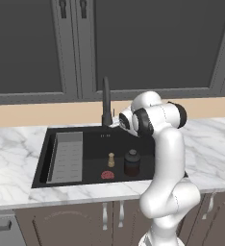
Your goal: Pick the jug and tupperware and place them in the sink. Then turn on the water.
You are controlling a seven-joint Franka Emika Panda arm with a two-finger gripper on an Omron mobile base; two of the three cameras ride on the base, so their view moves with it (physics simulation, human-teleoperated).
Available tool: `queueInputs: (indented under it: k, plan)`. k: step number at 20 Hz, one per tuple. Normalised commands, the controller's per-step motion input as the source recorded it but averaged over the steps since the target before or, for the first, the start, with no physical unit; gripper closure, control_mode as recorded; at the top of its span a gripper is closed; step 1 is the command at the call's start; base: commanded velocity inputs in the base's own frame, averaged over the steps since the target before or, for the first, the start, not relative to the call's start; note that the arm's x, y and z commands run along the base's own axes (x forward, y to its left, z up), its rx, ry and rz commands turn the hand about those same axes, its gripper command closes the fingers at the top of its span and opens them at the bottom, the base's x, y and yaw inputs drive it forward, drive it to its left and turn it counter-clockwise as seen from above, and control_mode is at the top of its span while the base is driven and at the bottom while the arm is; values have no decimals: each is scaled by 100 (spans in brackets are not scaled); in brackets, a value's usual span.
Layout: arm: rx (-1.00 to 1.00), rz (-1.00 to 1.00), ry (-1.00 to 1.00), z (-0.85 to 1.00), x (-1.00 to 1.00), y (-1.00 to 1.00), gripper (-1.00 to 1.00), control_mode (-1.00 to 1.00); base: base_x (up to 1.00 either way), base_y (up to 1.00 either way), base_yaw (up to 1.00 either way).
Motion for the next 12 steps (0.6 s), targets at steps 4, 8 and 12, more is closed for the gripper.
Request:
queueInputs:
  k: [4,8,12]
  plan:
    - [0,-7,0,0,2,-8,-100,-100,0,0,0]
    - [1,-9,0,0,4,-14,-100,-100,0,0,0]
    - [0,-8,0,0,17,-5,-100,-100,0,0,0]
